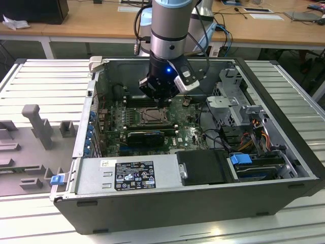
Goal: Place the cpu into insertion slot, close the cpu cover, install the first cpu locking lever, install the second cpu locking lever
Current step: 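Install the second cpu locking lever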
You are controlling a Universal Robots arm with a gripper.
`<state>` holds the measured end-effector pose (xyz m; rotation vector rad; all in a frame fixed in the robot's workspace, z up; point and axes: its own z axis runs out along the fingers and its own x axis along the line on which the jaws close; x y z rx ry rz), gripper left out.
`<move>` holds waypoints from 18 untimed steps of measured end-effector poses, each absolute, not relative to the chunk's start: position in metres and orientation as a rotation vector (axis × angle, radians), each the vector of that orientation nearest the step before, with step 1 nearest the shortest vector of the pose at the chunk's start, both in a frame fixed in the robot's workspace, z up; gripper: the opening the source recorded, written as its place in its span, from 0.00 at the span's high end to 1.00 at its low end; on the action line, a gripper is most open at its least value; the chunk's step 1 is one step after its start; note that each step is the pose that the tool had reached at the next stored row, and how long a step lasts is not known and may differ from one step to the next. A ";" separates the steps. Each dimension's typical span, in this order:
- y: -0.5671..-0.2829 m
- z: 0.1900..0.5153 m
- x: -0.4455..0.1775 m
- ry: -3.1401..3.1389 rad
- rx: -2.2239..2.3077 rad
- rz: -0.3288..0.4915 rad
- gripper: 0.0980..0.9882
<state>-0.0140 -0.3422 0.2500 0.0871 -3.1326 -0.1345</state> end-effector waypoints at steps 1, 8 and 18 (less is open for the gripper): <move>-0.343 0.250 -0.014 -3.133 0.087 -0.134 0.99; -0.346 0.252 -0.014 -3.133 0.087 -0.134 0.99; -0.351 0.252 -0.014 -3.133 0.087 -0.134 0.99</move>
